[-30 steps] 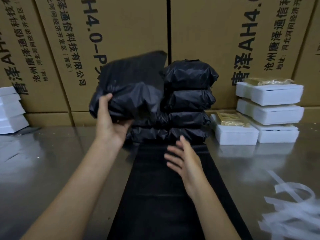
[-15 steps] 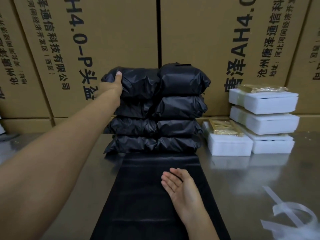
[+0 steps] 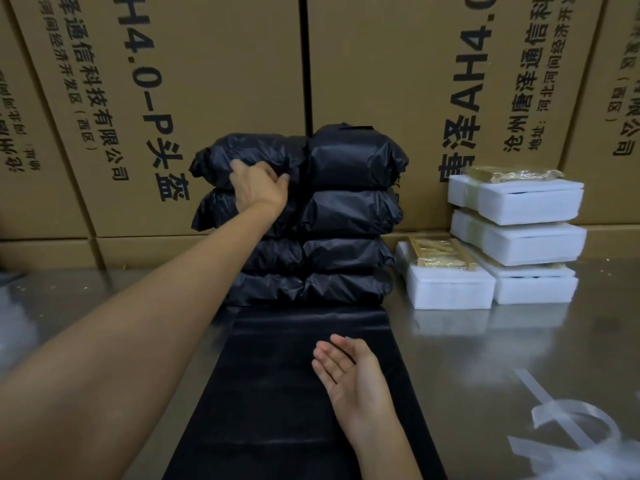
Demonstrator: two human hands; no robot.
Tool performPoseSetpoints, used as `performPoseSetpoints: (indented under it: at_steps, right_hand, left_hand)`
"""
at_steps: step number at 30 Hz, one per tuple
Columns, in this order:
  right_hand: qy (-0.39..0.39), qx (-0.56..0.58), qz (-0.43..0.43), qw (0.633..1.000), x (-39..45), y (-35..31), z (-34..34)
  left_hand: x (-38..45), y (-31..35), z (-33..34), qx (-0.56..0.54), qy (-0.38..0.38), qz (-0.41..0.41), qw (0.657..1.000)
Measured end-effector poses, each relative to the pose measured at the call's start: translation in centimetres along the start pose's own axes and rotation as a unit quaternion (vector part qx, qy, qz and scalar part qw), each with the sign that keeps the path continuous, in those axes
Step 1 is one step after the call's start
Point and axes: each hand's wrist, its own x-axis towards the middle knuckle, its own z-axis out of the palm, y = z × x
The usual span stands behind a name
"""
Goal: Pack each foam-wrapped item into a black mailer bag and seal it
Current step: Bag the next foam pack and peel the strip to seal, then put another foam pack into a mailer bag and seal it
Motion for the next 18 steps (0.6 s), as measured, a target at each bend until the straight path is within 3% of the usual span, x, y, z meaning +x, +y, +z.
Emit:
performPoseSetpoints:
  at_steps: [3,5,9,10,14,16,18]
  right_hand:
    - [-0.005,0.016,0.006,1.0,0.2,-0.2,-0.1]
    - [-0.004,0.03,0.011,0.999,0.1,-0.2,-0.2]
    - [-0.004,0.074,0.025,0.997,0.0,-0.6,-0.4]
    - [-0.002,0.086,0.026,0.996,0.0,-0.8,-0.4]
    - [0.0,0.174,0.003,0.985,-0.1,-2.2,-1.4]
    - [0.003,0.229,-0.017,0.973,-0.1,-3.1,-2.4]
    - [-0.001,0.28,-0.023,0.96,0.2,-3.5,-3.1]
  left_hand:
    - [-0.3,0.7,0.5,0.012,-0.077,0.006,0.997]
    - [-1.5,0.4,0.7,0.035,-0.086,0.028,0.995]
    - [-7.2,-0.5,1.9,0.034,0.022,0.171,0.984]
    - [-8.9,-0.4,2.5,0.014,0.017,0.216,0.976]
    - [-14.8,0.7,6.7,-0.021,-0.221,0.308,0.925]
    - [-16.8,1.5,9.4,-0.002,-0.324,0.286,0.902]
    - [-17.9,2.3,12.2,0.025,-0.38,0.247,0.891]
